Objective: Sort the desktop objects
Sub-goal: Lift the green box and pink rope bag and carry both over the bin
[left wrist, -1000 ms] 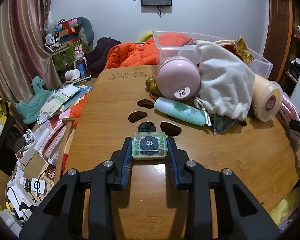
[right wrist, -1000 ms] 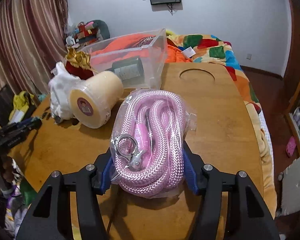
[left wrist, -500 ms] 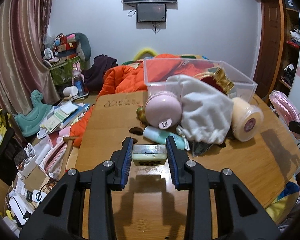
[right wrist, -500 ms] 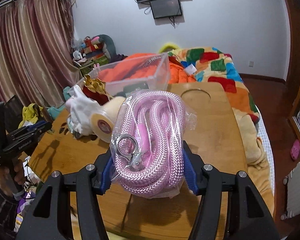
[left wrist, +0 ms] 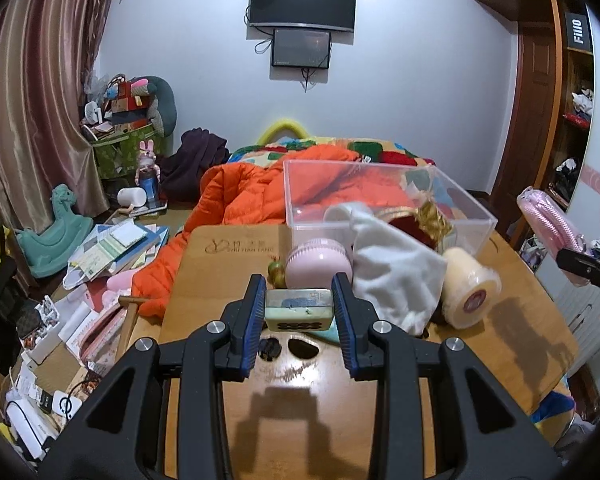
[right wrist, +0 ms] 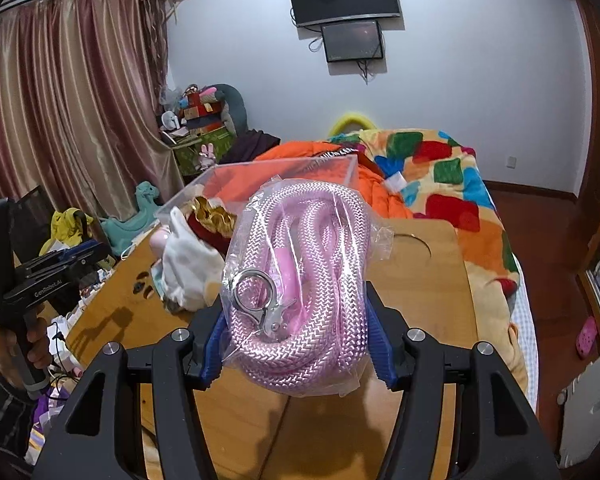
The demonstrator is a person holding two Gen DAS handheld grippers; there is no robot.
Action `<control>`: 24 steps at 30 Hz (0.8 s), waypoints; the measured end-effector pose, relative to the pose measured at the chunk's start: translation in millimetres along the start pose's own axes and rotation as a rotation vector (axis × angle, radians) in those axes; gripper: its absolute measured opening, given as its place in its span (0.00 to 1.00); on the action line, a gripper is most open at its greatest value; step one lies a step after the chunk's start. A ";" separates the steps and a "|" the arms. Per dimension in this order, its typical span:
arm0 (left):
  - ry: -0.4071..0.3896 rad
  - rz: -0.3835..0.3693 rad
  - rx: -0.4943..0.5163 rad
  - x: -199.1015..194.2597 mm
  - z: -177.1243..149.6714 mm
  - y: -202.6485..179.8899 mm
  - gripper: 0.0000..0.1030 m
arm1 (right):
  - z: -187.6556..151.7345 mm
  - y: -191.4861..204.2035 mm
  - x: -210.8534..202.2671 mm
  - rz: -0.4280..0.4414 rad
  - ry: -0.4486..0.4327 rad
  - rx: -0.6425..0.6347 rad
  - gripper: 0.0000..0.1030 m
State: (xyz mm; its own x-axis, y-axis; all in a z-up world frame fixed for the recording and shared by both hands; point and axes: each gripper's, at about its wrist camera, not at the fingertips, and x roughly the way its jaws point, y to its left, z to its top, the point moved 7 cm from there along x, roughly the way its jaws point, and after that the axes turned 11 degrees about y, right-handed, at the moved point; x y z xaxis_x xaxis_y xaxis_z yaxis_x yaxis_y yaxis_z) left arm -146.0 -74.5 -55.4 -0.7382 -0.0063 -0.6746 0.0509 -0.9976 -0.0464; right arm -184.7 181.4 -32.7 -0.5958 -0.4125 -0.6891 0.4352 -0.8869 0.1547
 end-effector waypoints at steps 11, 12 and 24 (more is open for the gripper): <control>-0.043 -0.006 0.025 6.0 46.0 -3.2 0.32 | 32.7 6.4 21.1 0.003 -0.001 -0.055 0.53; -0.048 -0.006 0.027 8.6 52.8 -3.8 0.32 | 37.9 6.1 24.9 0.006 -0.002 -0.058 0.53; 0.013 -0.040 0.077 64.8 97.2 -14.1 0.32 | 92.9 1.3 80.4 0.028 0.037 -0.062 0.53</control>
State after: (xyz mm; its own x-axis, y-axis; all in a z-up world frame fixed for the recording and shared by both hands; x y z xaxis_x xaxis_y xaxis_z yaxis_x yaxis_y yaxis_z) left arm -259.9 -67.6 -26.9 -0.7295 0.0340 -0.6831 -0.0309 -0.9994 -0.0167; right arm -294.8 127.7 -22.1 -0.5577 -0.4282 -0.7110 0.4933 -0.8600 0.1310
